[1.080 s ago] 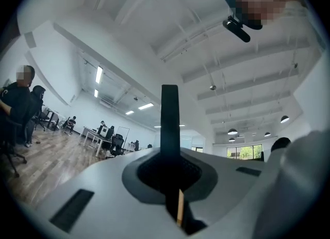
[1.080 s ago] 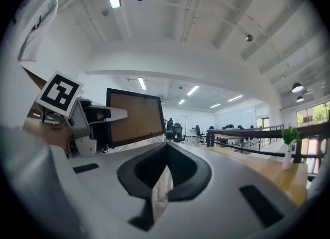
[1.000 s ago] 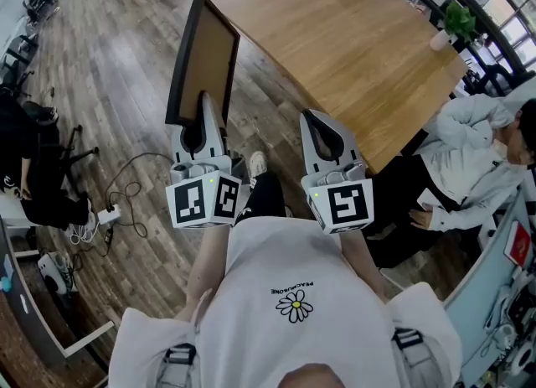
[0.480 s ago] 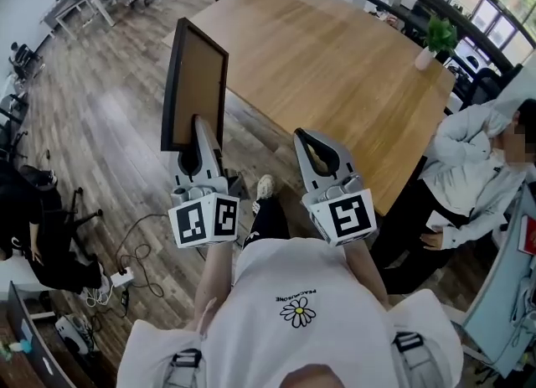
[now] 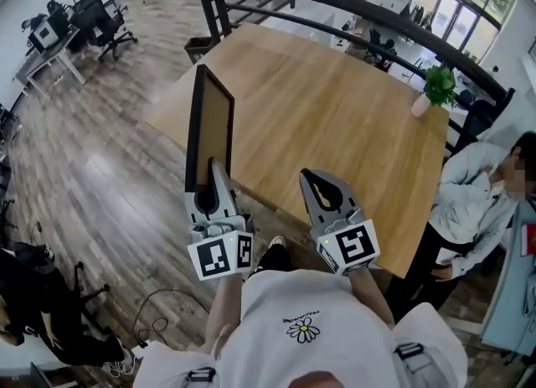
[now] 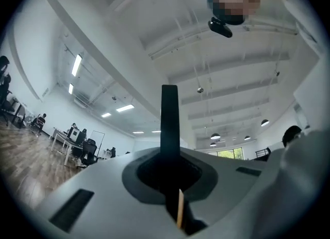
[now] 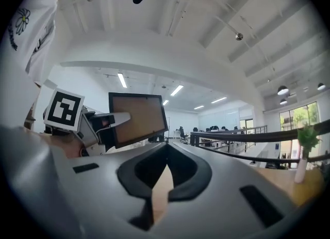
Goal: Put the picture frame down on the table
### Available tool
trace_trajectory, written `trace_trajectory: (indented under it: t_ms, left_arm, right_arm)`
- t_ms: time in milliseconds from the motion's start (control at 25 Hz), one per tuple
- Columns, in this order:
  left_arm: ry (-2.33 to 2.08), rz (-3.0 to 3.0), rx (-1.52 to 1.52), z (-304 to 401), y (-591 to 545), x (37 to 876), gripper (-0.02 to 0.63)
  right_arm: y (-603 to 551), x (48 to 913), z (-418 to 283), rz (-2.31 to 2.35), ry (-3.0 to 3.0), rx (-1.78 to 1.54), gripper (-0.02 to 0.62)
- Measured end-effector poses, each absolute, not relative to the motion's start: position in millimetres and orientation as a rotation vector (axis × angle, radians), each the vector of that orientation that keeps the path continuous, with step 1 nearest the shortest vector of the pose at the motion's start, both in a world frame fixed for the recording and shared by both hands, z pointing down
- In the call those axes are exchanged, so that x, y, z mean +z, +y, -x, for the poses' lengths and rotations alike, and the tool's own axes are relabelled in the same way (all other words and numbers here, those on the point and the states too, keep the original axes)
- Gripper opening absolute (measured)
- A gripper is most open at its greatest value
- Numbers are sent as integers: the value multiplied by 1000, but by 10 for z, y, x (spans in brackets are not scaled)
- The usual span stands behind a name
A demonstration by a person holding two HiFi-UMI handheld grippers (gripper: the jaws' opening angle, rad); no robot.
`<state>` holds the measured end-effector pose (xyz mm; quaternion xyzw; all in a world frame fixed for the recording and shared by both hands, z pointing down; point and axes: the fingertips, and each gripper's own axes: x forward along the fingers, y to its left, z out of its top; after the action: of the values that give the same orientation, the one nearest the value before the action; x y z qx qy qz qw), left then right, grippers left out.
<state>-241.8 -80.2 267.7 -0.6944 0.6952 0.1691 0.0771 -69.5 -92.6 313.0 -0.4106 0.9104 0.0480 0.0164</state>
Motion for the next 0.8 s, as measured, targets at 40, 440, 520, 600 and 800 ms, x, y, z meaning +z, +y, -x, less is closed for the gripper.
trace_trajectory:
  t_ms: [40, 440, 520, 600, 800]
  left_arm:
    - [2068, 2097, 486, 2456, -967, 2638, 23]
    - [2012, 2263, 364, 2730, -2057, 2868, 23]
    - [2030, 2271, 351, 2761, -2133, 2937, 23]
    - [2041, 2277, 330, 2780, -2164, 2976, 23]
    - [1998, 2252, 286, 2826, -2204, 2945, 23]
  right_arm:
    - [-1061, 3077, 771, 1282, 2830, 145, 6]
    - [-1873, 3050, 965, 1462, 2739, 38, 6]
    - [-1971, 3092, 990, 1472, 2751, 25, 6]
    - [-2037, 3143, 1028, 1466, 2766, 3, 6]
    - [-2174, 3192, 1126, 1459, 2763, -13, 6]
